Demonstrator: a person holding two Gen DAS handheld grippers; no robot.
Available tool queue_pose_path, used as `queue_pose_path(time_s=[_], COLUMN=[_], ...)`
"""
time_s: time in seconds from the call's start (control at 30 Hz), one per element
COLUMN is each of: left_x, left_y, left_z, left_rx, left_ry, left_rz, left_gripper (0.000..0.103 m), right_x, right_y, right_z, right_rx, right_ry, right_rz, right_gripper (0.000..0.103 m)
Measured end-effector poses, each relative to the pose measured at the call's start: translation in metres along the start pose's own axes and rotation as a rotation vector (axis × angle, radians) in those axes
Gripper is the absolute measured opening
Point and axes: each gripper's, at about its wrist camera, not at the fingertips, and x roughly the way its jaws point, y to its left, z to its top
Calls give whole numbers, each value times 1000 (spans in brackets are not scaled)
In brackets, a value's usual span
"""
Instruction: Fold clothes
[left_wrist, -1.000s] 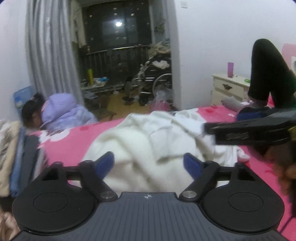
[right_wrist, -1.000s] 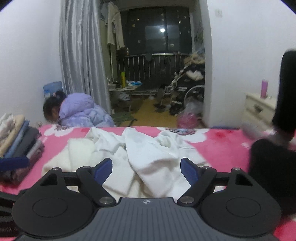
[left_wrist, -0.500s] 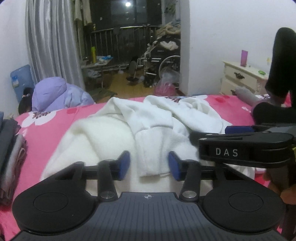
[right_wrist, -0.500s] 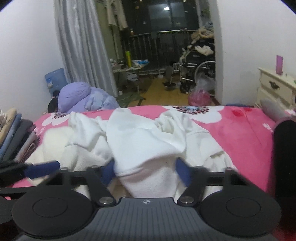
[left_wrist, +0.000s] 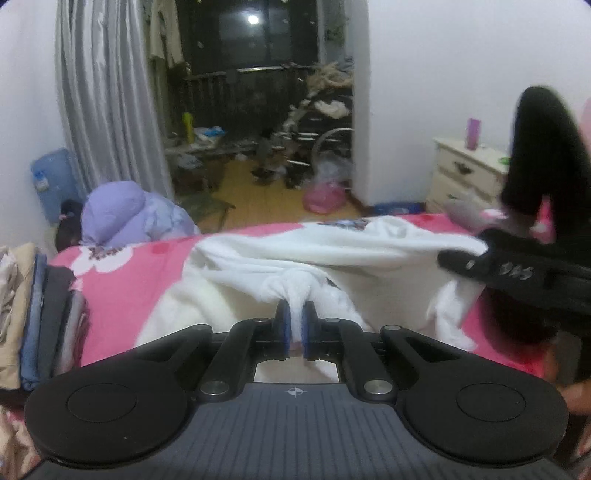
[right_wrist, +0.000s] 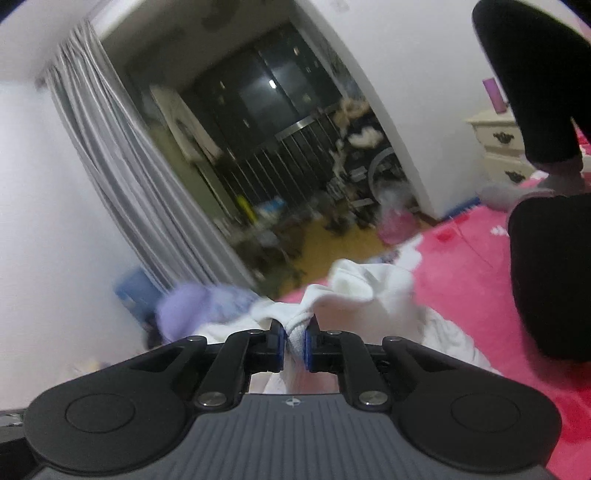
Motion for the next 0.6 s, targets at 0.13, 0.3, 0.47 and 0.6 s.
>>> queue_pose_path(time_s=[0.13, 0.3, 0.47, 0.6], left_x=[-67, -154, -209, -219], left_y=[18, 47, 98, 139], left_z=[-7, -34, -99, -158], left_rx=[49, 97, 39, -68], left_ry=[-25, -54, 10, 116], left_rz=[-120, -323, -531, -579], left_gripper=[4, 4, 4, 4], right_x=[-64, -157, -250, -293], right_y=[11, 34, 65, 86], right_z=[3, -23, -87, -143], right_rx=[22, -26, -41, -77], right_ry=[-52, -2, 225, 442], right_rz=[75, 142, 149, 122], right_gripper=[11, 11, 12, 12])
